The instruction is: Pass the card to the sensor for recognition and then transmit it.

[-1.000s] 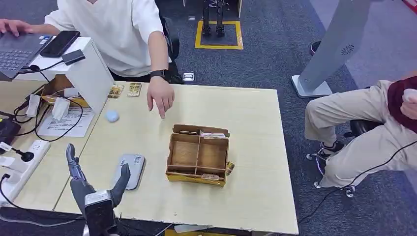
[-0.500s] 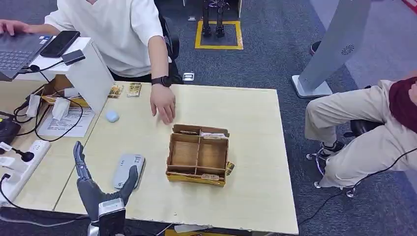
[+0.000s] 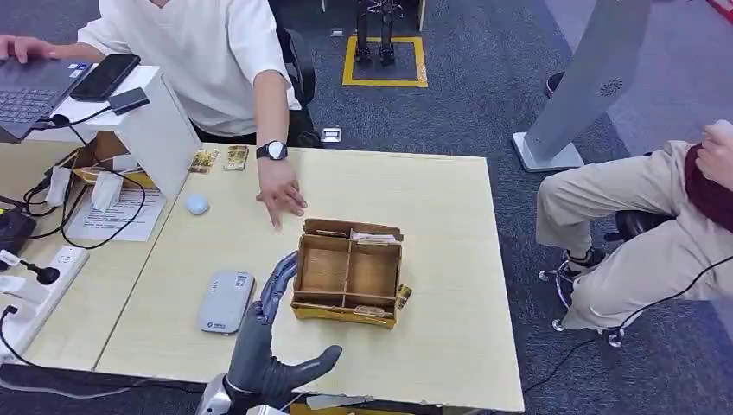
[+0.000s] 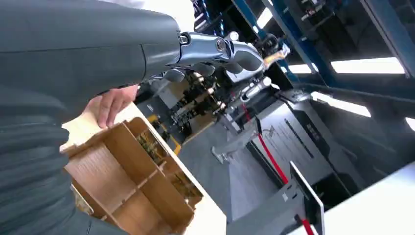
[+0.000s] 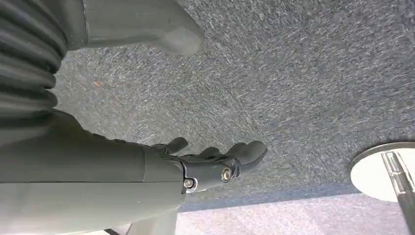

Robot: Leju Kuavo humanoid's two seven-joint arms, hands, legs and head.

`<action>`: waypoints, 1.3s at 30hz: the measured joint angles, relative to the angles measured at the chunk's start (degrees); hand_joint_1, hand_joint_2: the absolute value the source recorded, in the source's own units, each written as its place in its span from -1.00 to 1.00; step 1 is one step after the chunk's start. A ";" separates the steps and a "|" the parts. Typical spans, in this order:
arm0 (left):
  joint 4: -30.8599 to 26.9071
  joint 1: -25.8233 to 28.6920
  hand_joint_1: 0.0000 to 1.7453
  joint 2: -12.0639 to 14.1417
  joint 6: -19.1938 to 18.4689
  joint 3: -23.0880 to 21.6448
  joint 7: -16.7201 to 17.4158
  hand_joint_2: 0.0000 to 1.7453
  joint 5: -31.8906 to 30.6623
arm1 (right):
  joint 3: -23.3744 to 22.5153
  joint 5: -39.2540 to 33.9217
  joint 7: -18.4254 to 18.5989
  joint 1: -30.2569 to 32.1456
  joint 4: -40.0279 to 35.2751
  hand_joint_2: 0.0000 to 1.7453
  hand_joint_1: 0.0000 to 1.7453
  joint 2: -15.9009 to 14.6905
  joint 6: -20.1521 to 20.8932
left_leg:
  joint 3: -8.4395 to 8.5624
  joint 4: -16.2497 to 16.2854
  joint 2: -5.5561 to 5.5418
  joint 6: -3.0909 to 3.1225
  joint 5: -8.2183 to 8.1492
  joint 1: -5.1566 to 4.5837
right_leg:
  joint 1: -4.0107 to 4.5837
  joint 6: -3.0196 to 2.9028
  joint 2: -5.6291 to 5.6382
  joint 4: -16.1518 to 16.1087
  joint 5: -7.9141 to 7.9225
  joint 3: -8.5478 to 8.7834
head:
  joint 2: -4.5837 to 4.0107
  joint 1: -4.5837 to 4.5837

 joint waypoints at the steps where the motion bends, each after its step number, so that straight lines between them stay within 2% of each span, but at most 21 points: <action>1: 0.11 -0.15 -1.00 0.24 -0.04 -0.25 0.02 1.00 -0.04 | 0.02 0.00 0.00 -0.03 0.00 1.00 -1.00 -0.02 0.00 | 0.00 0.00 0.00 0.00 0.00 0.00 | 0.00 0.00 0.00 0.00 0.00 0.00 | 0.00 0.00; 4: 0.70 -0.88 -1.00 1.27 -1.09 -1.21 0.90 1.00 -1.40 | 0.24 0.00 0.00 -0.17 0.00 1.00 -1.00 -0.05 0.00 | -0.01 0.00 -0.01 0.00 0.00 0.01 | 0.00 -0.01 -0.01 0.00 -0.01 -0.01 | 0.02 0.00; 12: 5.37 -4.34 -1.00 3.48 -2.89 -4.16 9.09 1.00 -11.30 | 1.27 -0.02 0.00 -0.48 -0.02 1.00 -1.00 -0.02 0.00 | -0.01 0.00 -0.01 0.01 0.01 0.00 | 0.00 0.00 -0.01 0.00 0.00 0.01 | 0.02 0.00; 21: 8.29 -5.95 -1.00 3.85 -2.69 -5.19 10.36 1.00 -12.81 | 1.42 -0.02 0.00 -0.65 -0.02 1.00 -1.00 -0.02 0.00 | -0.01 0.00 0.00 0.00 0.00 0.00 | 0.00 0.00 0.00 0.00 0.00 -0.01 | 0.00 -0.02; 23: 8.79 -6.19 -1.00 3.85 -2.03 -5.28 12.49 1.00 -15.15 | 1.49 0.02 0.26 -0.70 -0.02 1.00 -1.00 -0.02 0.00 | -0.01 0.00 0.00 0.00 0.00 0.00 | 0.00 0.00 0.00 0.00 0.00 -0.02 | 0.00 0.00; 29: 12.88 -8.47 -1.00 3.83 1.36 -5.98 22.50 1.00 -29.36 | 2.73 0.31 1.57 -1.00 -0.02 1.00 -1.00 -0.02 0.00 | 0.00 0.00 0.00 0.00 0.02 0.01 | 0.00 0.00 0.00 0.00 0.00 0.00 | 0.00 0.00; 39: 18.76 -10.27 -1.00 3.54 5.99 -6.30 29.73 1.00 -37.68 | 4.57 0.22 2.91 -1.39 -0.02 1.00 -1.00 0.00 0.00 | -0.01 0.00 0.00 0.00 0.02 0.00 | 0.00 0.00 0.00 0.00 0.00 -0.01 | 0.02 0.00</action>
